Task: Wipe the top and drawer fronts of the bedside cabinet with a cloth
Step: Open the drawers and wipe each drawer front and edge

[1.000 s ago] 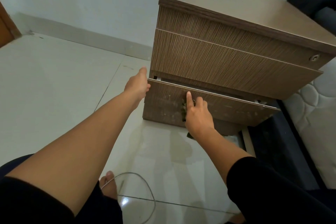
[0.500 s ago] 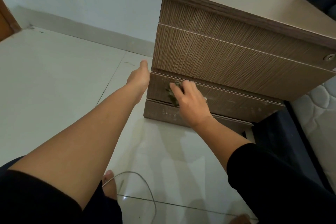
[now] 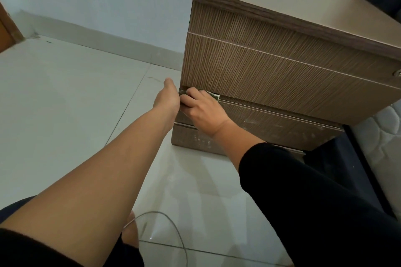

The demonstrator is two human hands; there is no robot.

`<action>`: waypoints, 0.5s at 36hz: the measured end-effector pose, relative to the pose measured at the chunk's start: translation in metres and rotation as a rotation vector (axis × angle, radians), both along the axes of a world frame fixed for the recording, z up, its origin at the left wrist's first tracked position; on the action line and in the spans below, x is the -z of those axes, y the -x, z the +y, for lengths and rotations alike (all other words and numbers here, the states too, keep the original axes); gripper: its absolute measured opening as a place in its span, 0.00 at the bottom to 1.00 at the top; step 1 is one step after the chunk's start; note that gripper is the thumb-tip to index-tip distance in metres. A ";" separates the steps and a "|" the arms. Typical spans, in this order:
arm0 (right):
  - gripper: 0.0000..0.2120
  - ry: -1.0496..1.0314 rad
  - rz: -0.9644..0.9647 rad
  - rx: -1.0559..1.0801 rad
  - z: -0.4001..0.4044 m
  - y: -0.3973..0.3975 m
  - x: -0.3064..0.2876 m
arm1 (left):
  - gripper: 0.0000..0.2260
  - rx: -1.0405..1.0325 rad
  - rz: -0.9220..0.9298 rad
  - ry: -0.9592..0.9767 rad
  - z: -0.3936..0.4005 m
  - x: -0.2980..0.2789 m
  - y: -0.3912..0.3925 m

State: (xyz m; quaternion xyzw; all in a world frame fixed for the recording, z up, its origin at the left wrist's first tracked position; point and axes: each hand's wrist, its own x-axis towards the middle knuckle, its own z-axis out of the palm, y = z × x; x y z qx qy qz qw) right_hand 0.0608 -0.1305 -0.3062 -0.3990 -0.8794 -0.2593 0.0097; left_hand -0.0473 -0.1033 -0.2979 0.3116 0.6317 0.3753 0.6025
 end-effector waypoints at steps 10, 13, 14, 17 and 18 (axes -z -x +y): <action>0.04 -0.018 -0.035 -0.093 -0.006 -0.041 -0.001 | 0.25 0.129 0.327 -0.078 -0.016 0.000 -0.021; 0.06 -0.016 -0.041 -0.065 -0.012 -0.054 -0.003 | 0.27 0.223 0.484 -0.165 -0.027 0.002 -0.032; 0.06 -0.011 -0.032 -0.066 -0.014 -0.058 -0.003 | 0.27 0.264 0.520 -0.197 -0.031 0.003 -0.036; 0.05 -0.010 -0.038 -0.050 -0.019 -0.071 -0.005 | 0.29 0.446 0.639 -0.302 -0.046 0.006 -0.047; 0.03 -0.011 -0.050 -0.034 -0.021 -0.077 -0.005 | 0.30 0.510 0.682 -0.342 -0.050 0.008 -0.051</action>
